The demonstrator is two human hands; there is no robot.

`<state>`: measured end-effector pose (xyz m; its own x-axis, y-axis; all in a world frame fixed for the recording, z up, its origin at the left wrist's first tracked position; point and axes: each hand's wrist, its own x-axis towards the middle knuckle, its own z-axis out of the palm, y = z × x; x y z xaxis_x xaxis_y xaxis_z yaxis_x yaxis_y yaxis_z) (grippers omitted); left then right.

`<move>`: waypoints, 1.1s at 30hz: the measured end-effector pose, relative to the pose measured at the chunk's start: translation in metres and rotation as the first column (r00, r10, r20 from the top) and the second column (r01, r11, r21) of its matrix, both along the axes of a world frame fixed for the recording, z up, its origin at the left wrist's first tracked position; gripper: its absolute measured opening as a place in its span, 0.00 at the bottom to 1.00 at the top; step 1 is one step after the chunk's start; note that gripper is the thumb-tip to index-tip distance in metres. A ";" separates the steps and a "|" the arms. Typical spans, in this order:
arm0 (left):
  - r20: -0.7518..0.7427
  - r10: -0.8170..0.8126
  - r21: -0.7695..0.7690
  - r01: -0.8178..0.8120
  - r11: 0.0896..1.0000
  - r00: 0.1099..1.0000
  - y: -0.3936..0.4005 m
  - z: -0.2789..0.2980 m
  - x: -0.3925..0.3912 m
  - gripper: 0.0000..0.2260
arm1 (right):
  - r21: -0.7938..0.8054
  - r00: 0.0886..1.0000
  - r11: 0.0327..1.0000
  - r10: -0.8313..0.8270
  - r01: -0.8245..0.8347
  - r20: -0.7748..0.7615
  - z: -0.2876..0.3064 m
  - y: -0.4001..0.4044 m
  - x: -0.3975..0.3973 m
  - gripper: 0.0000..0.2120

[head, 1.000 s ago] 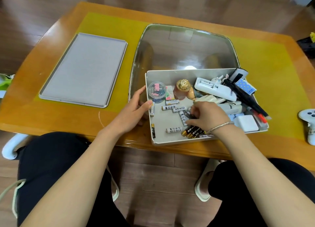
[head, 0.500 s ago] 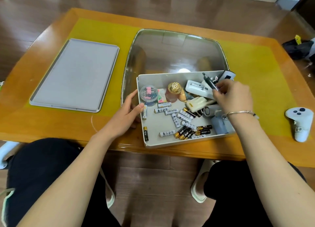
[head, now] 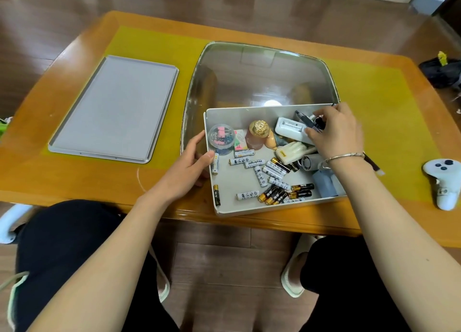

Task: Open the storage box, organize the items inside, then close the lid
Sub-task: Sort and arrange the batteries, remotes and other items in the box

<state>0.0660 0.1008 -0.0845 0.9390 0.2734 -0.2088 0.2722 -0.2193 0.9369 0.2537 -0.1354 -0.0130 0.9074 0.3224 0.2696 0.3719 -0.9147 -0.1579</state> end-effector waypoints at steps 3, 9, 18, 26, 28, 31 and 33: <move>-0.003 -0.004 0.002 0.004 1.000 1.000 0.000 0.001 0.000 0.30 | 0.111 0.989 0.983 0.149 -0.149 0.012 0.003 0.014 -0.016 0.15; 0.003 0.017 0.022 -0.017 1.000 1.000 0.000 0.000 0.001 0.24 | 0.171 0.816 0.879 0.477 -0.445 -0.327 -0.018 0.066 -0.081 0.07; -0.001 0.020 0.021 -0.020 1.000 1.000 -0.001 0.002 0.001 0.26 | -0.075 0.675 0.851 0.356 -0.520 -0.646 -0.050 0.108 -0.117 0.13; -0.004 0.017 0.032 -0.017 0.999 1.000 -0.002 0.004 0.000 0.26 | 0.014 0.745 0.907 0.355 -0.421 -0.565 -0.041 0.100 -0.109 0.09; -0.003 0.006 0.041 -0.006 0.999 1.000 -0.001 0.004 0.000 0.26 | 0.048 0.798 0.938 0.317 -0.342 -0.512 -0.033 0.085 -0.094 0.06; -0.002 -0.004 0.047 0.004 0.999 1.000 0.001 0.004 0.000 0.26 | 0.037 0.854 0.964 0.250 -0.262 -0.457 -0.025 0.065 -0.070 0.04; -0.004 -0.003 0.054 0.003 0.999 1.000 0.000 0.004 0.001 0.26 | 0.013 0.875 0.968 0.232 -0.250 -0.425 -0.025 0.060 -0.063 0.10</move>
<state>0.0666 0.1010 -0.0809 0.9388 0.2821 -0.1977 0.2755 -0.2706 0.9224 0.1908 -0.0759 -0.0385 0.8251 0.5481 -0.1372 0.4890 -0.8143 -0.3126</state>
